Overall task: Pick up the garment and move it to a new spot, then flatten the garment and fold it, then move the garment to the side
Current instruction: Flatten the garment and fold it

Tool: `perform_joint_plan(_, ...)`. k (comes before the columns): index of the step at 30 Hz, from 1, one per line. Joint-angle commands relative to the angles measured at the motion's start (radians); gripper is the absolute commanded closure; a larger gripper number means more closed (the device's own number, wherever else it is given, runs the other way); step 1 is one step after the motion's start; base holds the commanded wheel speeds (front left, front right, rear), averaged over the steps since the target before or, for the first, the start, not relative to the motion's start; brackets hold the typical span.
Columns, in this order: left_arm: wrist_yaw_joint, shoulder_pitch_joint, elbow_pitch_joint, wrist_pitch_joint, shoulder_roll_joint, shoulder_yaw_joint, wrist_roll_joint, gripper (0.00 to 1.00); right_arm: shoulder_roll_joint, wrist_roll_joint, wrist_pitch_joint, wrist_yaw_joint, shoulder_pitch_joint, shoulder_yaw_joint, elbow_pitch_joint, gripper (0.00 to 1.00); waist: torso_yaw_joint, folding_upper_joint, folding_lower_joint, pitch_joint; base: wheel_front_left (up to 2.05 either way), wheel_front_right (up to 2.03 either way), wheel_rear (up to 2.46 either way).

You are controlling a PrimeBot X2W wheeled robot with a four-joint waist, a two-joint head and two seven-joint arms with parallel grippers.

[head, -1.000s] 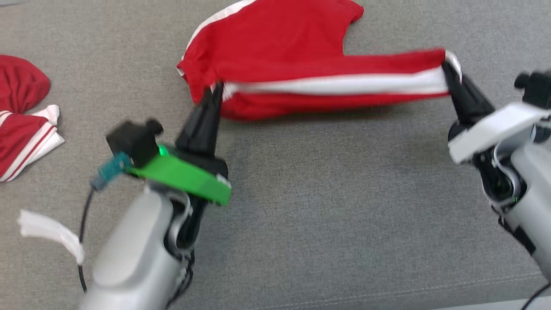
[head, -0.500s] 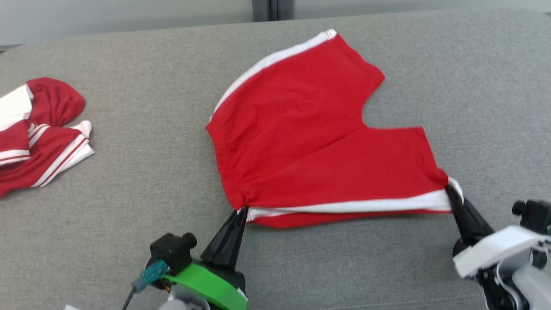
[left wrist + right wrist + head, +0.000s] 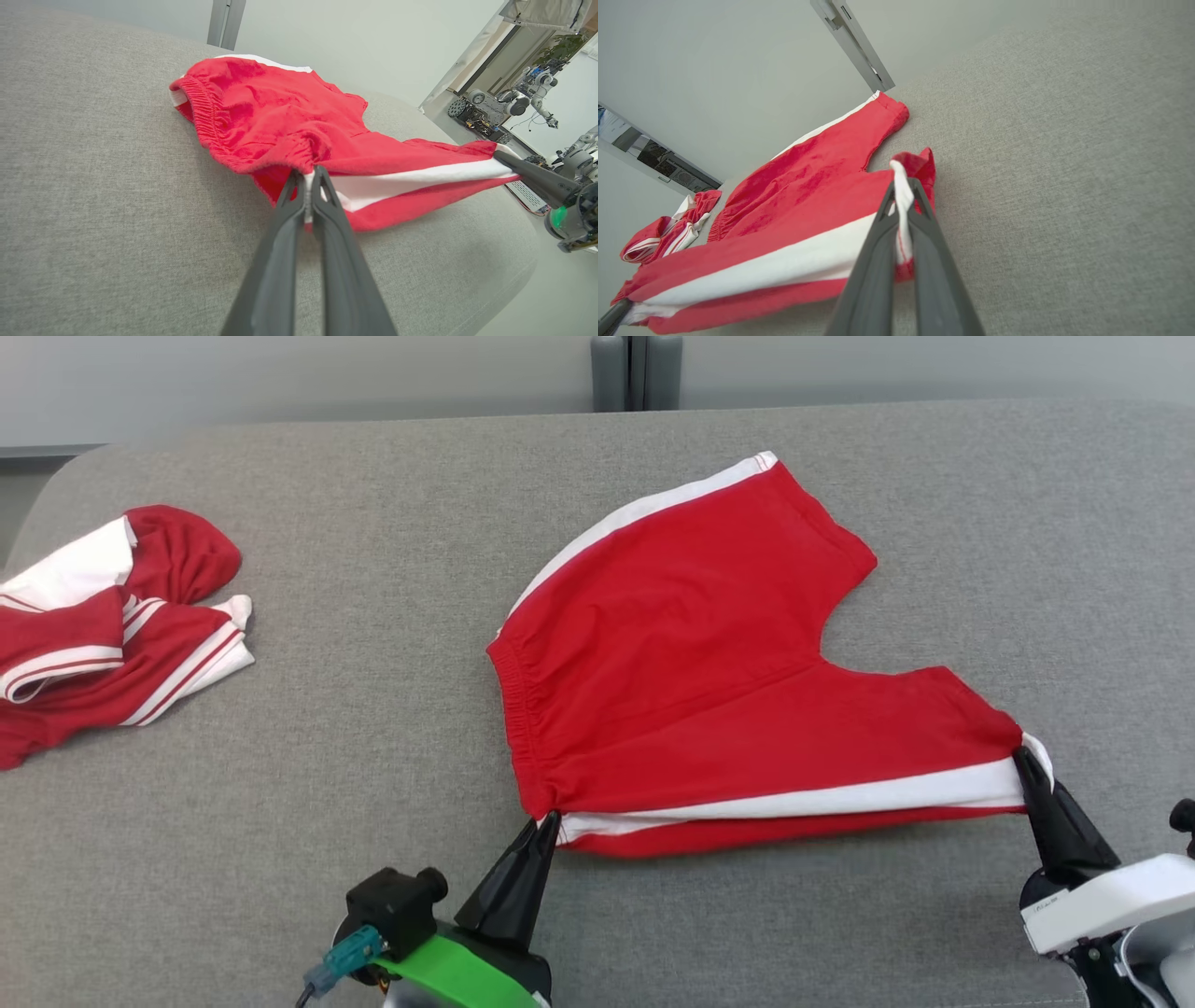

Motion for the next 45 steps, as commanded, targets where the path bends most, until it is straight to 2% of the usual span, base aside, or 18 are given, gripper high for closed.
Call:
perform_joint_plan(1,-0.005,-0.031,-0.002,-0.001,-0.005,0.006,0.004,1.00,-0.004,-0.018,0.013,-0.001,-0.027,-0.016,-0.012,1.00,0.011,0.0000,0.0001,0.012,0.00,0.00,0.00)
perform_joint_plan(7,-0.008,-0.123,0.020,-0.001,-0.035,0.009,-0.004,1.00,-0.008,-0.076,0.077,-0.001,-0.172,-0.048,-0.016,1.00,0.042,0.0000,0.0001,0.054,0.00,0.00,0.00)
perform_joint_plan(13,-0.015,-0.275,0.090,0.000,-0.071,0.021,-0.046,1.00,-0.037,-0.134,0.137,-0.001,-0.401,-0.035,0.067,1.00,0.092,0.0000,0.0001,0.127,0.00,0.00,0.00)
perform_joint_plan(14,-0.015,-0.333,0.124,0.000,-0.080,0.023,-0.056,1.00,-0.044,-0.145,0.151,-0.001,-0.486,-0.025,0.117,1.00,0.108,0.0000,0.0001,0.151,0.00,0.00,0.00)
perform_joint_plan(22,-0.016,-0.552,0.283,0.000,-0.112,-0.012,-0.120,1.00,-0.055,-0.205,0.183,-0.001,-0.799,0.033,0.397,1.00,0.184,0.0000,0.0001,0.242,0.00,0.00,0.00)
perform_joint_plan(32,-0.016,-0.713,0.355,-0.001,-0.117,-0.096,-0.213,1.00,-0.031,-0.254,0.132,-0.001,-1.067,0.121,0.712,1.00,0.225,0.0000,0.0001,0.329,0.00,0.00,0.00)
perform_joint_plan(33,-0.016,-0.720,0.358,-0.001,-0.117,-0.102,-0.216,0.89,-0.029,-0.255,0.123,-0.001,-1.082,0.127,0.735,1.00,0.227,0.0000,0.0001,0.330,0.00,0.00,0.00)
perform_joint_plan(34,-0.016,-0.724,0.359,-0.001,-0.117,-0.106,-0.218,0.51,-0.027,-0.256,0.113,-0.001,-1.095,0.132,0.750,0.71,0.228,0.0000,0.0001,0.331,0.00,0.00,0.00)
perform_joint_plan(35,-0.015,-0.727,0.361,-0.001,-0.117,-0.112,-0.221,0.00,-0.023,-0.252,0.102,-0.001,-1.103,0.140,0.766,0.00,0.228,0.0000,0.0001,0.330,0.00,0.00,0.00)
perform_joint_plan(40,0.004,-0.732,0.359,-0.001,-0.117,-0.136,-0.186,0.00,-0.029,-0.227,0.065,-0.001,-1.090,0.195,0.808,0.00,0.225,0.0000,0.0001,0.306,0.00,0.00,0.00)
perform_joint_plan(45,0.028,-0.684,0.327,0.000,-0.117,-0.119,-0.115,0.00,-0.057,-0.184,0.033,-0.001,-1.046,0.239,0.823,0.00,0.221,0.0000,0.0001,0.263,0.00,0.00,0.00)
